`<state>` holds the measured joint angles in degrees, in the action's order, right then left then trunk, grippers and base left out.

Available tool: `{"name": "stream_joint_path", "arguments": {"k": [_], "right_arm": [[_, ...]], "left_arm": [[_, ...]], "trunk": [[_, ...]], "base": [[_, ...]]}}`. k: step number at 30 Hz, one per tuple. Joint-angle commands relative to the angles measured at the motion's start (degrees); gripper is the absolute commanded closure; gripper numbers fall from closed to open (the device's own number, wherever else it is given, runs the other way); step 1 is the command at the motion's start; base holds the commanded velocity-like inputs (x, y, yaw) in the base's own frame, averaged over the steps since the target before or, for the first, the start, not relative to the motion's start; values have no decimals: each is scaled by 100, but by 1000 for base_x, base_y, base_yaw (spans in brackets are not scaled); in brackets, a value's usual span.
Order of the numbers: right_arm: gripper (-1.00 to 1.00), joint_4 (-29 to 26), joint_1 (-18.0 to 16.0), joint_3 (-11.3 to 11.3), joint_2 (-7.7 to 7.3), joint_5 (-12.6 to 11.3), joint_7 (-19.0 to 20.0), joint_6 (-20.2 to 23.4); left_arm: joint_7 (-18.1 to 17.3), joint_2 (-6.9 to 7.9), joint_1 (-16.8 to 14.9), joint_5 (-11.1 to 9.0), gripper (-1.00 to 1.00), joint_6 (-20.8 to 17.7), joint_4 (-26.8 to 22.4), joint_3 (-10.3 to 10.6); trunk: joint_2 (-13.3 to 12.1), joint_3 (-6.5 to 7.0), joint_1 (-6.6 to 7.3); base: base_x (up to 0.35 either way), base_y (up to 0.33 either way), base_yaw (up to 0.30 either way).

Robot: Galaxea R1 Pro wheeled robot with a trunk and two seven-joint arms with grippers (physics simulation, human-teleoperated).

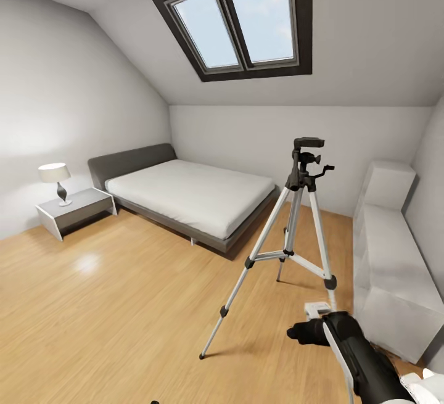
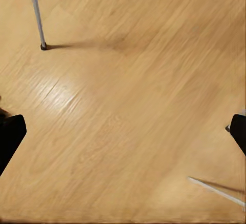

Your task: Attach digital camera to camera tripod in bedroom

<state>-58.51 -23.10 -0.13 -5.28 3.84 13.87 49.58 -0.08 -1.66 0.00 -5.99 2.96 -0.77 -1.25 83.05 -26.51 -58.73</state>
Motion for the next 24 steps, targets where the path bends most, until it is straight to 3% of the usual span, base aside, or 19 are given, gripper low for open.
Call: {"name": "stream_joint_path", "arguments": {"k": [1,4,8,14,20,24], "right_arm": [[-100,111,-3,-2,0,36,37,-52],[-100,780,-2,-20,2,20,37,-510],[-100,819,-2,-22,-4,25,40,-537],[-100,1633,-2,-7,3,77,36,-770],[-100,2434,-2,9,130,103,54,-1672],[-100,2554,-2,19,160,111,60,-1901]], "left_arm": [[-1,-1,0,-56,-100,13,-3,-7],[-1,-1,0,-60,-100,17,-3,-7],[-1,-1,0,-60,-100,16,-3,-7],[-1,-1,0,-60,-100,14,-3,-7],[-1,-1,0,-60,-100,12,-3,-7],[-1,-1,0,-60,-100,12,-3,-7]], "trunk": [[3,-5,0],[3,-5,0],[3,-5,0],[3,-5,0],[3,-5,0],[3,-5,0]], "base": [[0,0,0],[0,0,0],[0,0,0],[0,0,0],[0,0,0],[0,0,0]]}}
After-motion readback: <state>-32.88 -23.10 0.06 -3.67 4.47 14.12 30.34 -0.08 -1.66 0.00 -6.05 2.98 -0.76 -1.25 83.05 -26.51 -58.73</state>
